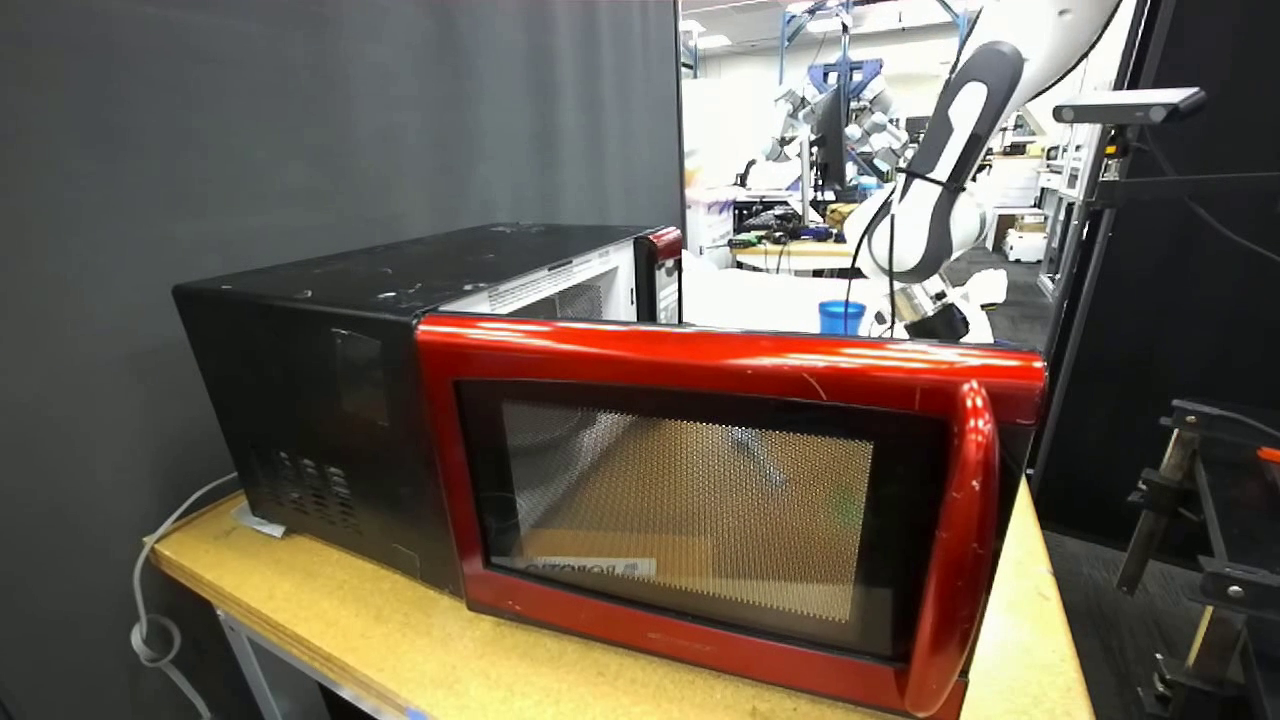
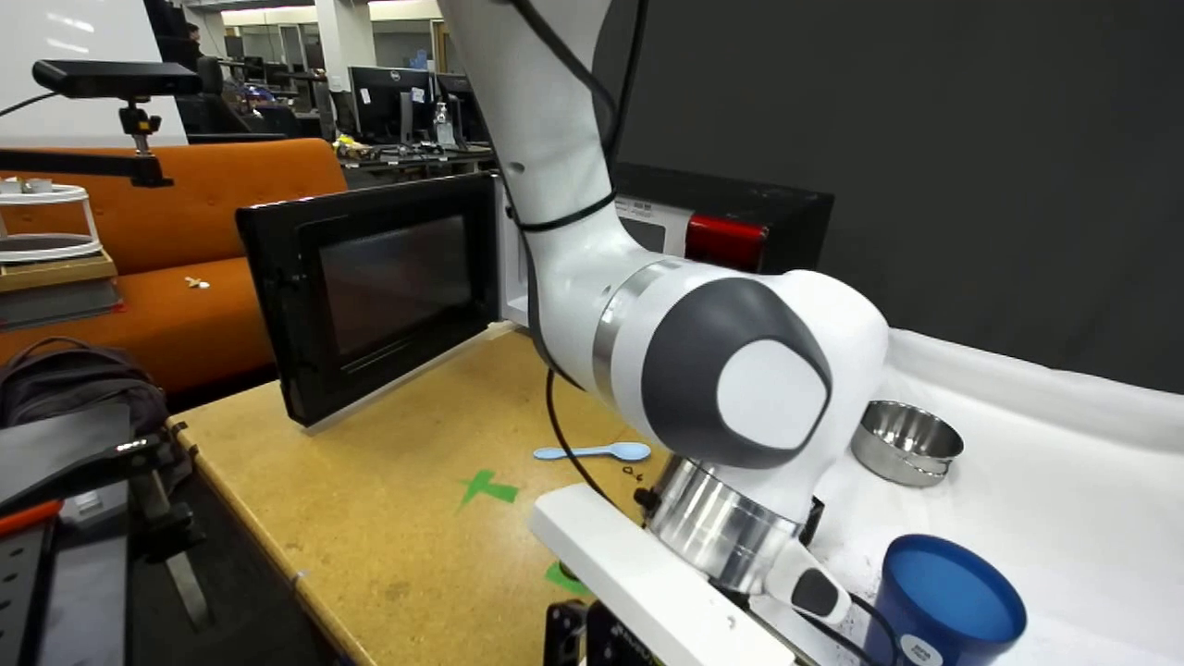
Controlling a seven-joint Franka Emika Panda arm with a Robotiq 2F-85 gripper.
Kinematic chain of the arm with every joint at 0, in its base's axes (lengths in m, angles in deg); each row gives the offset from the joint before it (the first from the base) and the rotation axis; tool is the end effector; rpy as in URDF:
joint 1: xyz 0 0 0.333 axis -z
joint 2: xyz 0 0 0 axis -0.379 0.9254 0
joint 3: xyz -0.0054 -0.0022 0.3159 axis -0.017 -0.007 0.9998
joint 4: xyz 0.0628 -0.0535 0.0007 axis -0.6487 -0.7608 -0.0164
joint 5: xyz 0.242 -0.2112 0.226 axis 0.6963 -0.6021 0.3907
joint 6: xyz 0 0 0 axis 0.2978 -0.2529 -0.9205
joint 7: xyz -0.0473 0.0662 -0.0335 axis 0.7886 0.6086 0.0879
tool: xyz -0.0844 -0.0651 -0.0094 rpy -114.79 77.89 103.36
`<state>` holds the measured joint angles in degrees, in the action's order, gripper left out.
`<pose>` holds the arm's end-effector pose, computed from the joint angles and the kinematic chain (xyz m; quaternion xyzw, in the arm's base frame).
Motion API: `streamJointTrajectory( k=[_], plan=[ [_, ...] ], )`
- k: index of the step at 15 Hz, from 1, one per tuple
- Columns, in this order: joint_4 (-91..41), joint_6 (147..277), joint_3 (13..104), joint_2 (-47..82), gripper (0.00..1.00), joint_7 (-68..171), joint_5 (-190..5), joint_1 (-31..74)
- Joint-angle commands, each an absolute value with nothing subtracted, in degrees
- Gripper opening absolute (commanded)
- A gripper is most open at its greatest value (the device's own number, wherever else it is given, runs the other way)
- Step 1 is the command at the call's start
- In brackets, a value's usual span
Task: Remove the marker from the blue bowl and put it on the table
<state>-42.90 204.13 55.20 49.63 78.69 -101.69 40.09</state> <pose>0.4698 -0.2390 0.0188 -0.9514 -0.0678 0.3003 0.0021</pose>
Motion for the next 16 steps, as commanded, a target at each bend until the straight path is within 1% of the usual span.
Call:
streamJointTrajectory(
  k=[1,2,3,4,7,8,9,10,12,16],
  plan=[
    [-47.83,210.20,53.14,48.31,0.44,80.45,-105.90,40.40],
    [-48.94,212.10,52.53,48.57,0.48,80.66,-106.81,40.74],
    [-49.89,213.50,51.92,48.55,0.49,80.90,-107.56,41.04],
    [-50.64,214.64,51.39,48.47,0.54,81.23,-108.18,41.36],
    [-52.05,217.01,50.33,48.47,0.74,82.05,-109.32,42.11],
    [-52.17,217.66,50.10,48.68,0.82,82.30,-109.47,42.31],
    [-52.25,217.77,50.00,48.62,0.88,82.41,-109.45,42.39],
    [-52.28,217.97,49.82,48.56,0.96,82.46,-109.44,42.42],
    [-52.05,217.56,49.51,47.68,1.00,81.78,-108.66,42.56],
    [-51.30,214.49,47.63,43.24,1.00,78.37,-106.41,42.88]
  ],
)
